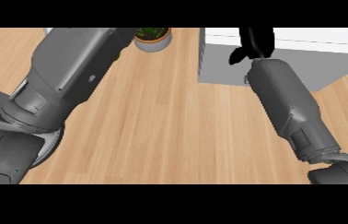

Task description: Pick up the can, place it into the drawer and close the drawer

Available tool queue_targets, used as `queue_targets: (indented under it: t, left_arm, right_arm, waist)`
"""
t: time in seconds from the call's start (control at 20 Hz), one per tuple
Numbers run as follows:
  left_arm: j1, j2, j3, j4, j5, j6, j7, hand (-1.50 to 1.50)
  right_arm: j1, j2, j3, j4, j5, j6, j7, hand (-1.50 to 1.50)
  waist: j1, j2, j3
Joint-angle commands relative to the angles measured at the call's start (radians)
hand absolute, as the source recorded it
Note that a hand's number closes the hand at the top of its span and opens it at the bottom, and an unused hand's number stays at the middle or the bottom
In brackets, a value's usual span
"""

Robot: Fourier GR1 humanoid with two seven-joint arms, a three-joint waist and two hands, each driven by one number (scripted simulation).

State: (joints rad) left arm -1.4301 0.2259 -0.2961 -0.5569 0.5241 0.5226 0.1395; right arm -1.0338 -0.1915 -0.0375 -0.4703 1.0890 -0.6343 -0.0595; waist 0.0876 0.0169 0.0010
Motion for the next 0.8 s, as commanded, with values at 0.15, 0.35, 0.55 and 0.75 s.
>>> queue_targets:
  t: [0.15,0.35,0.55,0.75]
  left_arm:
    - [0.071,0.025,-0.023,-0.12,-0.014,0.013,0.048,-1.5]
    - [0.09,0.063,-0.019,-0.159,-0.008,-0.023,0.074,-1.5]
    - [0.154,0.067,-0.026,-0.21,-0.011,-0.024,0.056,-1.5]
    - [0.19,0.099,-0.026,-0.276,-0.004,-0.034,0.095,-1.5]
  right_arm:
    - [-0.149,-0.024,-0.053,0.098,-0.016,-0.011,-0.002,-1.5]
    - [-0.168,0.002,-0.089,0.11,-0.051,-0.041,-0.026,-1.5]
    - [-0.191,0.023,-0.151,0.092,-0.134,-0.004,-0.111,-1.5]
    - [-0.182,0.007,-0.187,0.11,-0.167,-0.002,-0.179,-1.5]
  waist:
    - [0.038,-0.005,0.0]
    - [0.036,0.001,0.001]
    - [0.033,0.0,0.001]
    - [0.043,0.002,0.001]
